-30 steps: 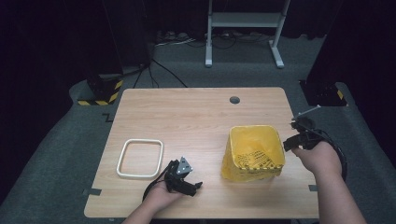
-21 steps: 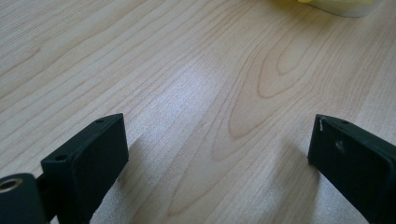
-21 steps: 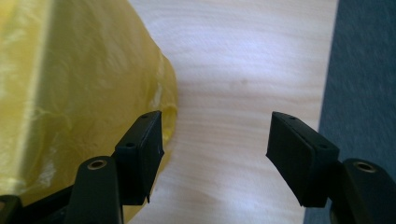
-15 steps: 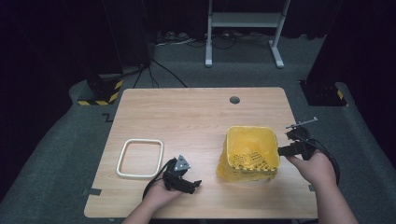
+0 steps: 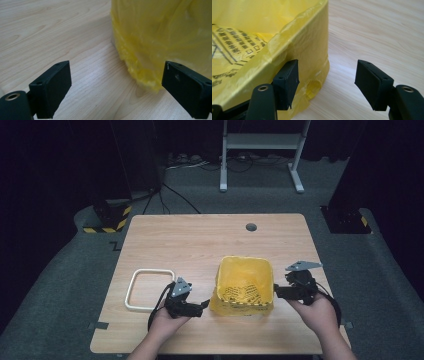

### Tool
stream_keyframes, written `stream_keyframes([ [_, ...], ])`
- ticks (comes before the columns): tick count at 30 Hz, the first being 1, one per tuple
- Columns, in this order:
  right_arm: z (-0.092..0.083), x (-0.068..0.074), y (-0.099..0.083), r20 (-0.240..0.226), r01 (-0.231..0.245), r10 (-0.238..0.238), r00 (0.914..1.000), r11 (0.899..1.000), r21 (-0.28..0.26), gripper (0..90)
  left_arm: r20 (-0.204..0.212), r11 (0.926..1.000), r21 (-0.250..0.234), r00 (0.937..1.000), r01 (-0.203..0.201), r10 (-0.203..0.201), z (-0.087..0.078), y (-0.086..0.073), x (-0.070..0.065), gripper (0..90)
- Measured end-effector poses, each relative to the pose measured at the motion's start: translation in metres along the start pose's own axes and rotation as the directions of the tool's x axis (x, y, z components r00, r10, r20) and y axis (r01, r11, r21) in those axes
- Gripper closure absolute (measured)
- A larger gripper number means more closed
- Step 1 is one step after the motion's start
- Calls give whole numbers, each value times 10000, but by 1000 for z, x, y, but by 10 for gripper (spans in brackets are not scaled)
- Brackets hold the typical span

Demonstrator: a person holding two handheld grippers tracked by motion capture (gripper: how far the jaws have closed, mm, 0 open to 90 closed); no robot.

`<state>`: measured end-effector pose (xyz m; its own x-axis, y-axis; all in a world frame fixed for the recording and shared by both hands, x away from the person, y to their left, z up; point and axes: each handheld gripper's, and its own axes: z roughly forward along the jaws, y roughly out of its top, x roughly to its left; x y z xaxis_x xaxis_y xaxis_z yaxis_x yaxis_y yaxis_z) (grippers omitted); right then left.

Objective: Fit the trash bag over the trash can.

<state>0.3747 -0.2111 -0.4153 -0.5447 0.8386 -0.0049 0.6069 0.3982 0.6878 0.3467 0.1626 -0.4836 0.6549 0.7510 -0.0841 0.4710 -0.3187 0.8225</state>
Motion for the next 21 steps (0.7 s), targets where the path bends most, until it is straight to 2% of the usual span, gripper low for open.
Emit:
stream_keyframes([
  [3, 5, 15, -4, -118, 178, -186, 9998, 9978, -637, 352, -27, 9995, -156, 9996, 265, -266, -7, -1, 6, 94],
  [5, 9, 24, -5, -76, 166, -174, 9998, 9947, -1016, 353, -111, 9994, -185, 9995, 282, -284, -11, -1, 11, 96],
  [9, 20, 40, -9, -45, 163, -171, 9998, 9882, -1521, 358, -231, 9982, -309, 9983, 523, -531, -17, -4, 18, 100],
  [12, 27, 49, -12, -170, 144, -174, 9997, 9871, -1597, 366, -411, 9981, -345, 9978, 501, -515, -19, -4, 23, 106],
  [13, 28, 53, -13, -133, 216, -240, 9996, 9865, -1622, 383, -419, 9975, -364, 9972, 609, -624, -20, -4, 25, 110],
  [16, 32, 65, -16, -131, 246, -271, 9995, 9863, -1633, 405, -332, 9903, -562, 9910, 1275, -1294, -21, -6, 38, 110],
  [18, 33, 73, -18, -270, 273, -320, 9991, 9869, -1589, 415, -391, 9873, -663, 9883, 1447, -1475, -20, -5, 43, 136],
  [21, 32, 87, -22, -143, 600, -631, 9979, 9848, -1631, 432, -294, 9844, -766, 9865, 1582, -1608, -15, -2, 52, 164],
])
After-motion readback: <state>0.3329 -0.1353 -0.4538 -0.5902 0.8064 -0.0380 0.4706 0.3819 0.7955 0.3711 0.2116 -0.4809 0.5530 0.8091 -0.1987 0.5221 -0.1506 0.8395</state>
